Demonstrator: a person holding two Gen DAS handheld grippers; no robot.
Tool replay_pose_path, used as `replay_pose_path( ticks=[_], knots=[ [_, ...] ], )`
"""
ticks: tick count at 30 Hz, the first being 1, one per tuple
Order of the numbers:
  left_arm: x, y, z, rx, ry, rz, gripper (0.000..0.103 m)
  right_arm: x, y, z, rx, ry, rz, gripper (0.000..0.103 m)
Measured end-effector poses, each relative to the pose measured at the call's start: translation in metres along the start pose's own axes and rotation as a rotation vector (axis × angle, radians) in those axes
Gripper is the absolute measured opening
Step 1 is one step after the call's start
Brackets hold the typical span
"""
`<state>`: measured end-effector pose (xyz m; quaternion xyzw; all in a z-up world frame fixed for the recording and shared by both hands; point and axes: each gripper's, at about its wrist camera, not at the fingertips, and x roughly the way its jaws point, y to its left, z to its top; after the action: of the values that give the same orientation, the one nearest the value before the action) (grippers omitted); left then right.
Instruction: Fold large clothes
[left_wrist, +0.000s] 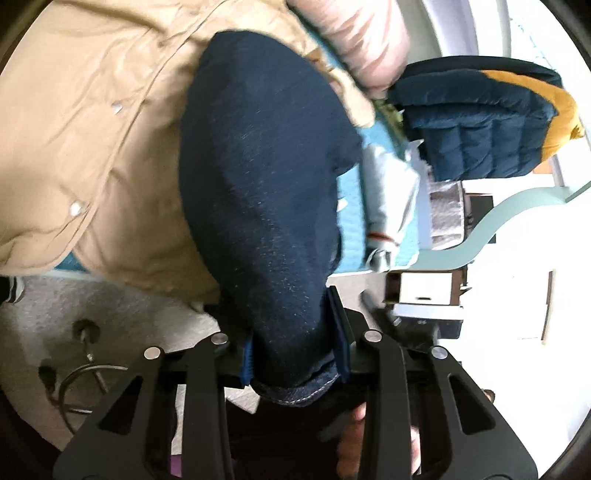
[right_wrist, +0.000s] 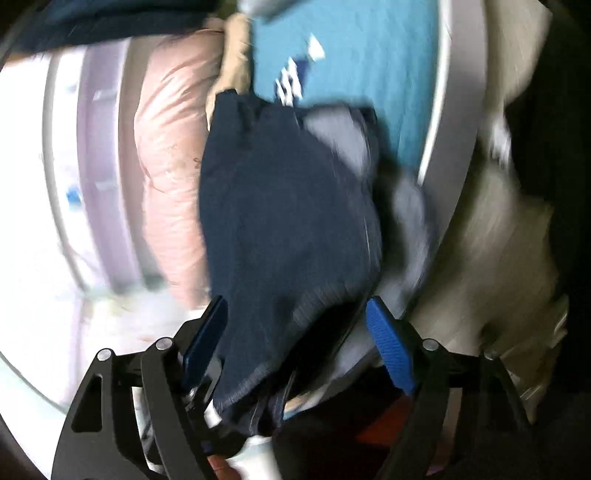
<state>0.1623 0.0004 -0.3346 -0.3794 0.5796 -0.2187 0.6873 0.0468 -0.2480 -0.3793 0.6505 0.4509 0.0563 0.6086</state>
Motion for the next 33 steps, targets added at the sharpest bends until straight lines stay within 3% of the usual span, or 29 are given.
replay_pose_path(
  ticks=[2,11,20,27,33],
  knots=[
    [-0.001,-0.012,0.005,0.008,-0.016,-0.022,0.032,0.005,-0.008,-0.009,0.107,0.029,0.061,0.077],
    [0.0,-0.024,0.014,-0.012,-0.042,-0.056,0.031,0.025,-0.027,-0.027,0.332,0.066,0.231,0.086],
    [-0.005,-0.014,0.018,-0.07,-0.045,-0.105,0.031,0.037,-0.035,-0.026,0.397,0.088,0.391,0.091],
    [-0.006,-0.018,0.019,-0.079,-0.05,-0.12,0.031,0.041,-0.037,-0.029,0.44,0.122,0.432,0.091],
    [-0.002,-0.019,0.015,-0.082,-0.045,-0.115,0.031,0.053,-0.031,-0.009,0.421,0.081,0.441,0.092]
  ],
)
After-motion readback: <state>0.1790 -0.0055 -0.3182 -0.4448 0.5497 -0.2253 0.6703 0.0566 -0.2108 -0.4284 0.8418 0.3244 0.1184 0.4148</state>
